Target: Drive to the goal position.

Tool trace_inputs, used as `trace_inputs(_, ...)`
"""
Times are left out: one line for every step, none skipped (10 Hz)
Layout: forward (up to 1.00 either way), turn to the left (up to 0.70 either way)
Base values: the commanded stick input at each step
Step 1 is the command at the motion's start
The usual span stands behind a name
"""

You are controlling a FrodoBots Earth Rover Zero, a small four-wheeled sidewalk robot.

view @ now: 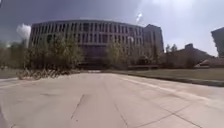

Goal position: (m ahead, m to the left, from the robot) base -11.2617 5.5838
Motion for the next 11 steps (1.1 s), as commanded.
trace_inputs(1.00,0.09)
trace_inputs(1.00,0.09)
trace_inputs(1.00,0.09)
trace_inputs(1.00,0.09)
trace_inputs(1.00,0.09)
trace_inputs(1.00,0.09)
trace_inputs(1.00,0.09)
trace_inputs(1.00,-0.02)
trace_inputs(1.00,-0.31)
trace_inputs(1.00,-0.31)
trace_inputs(1.00,-0.31)
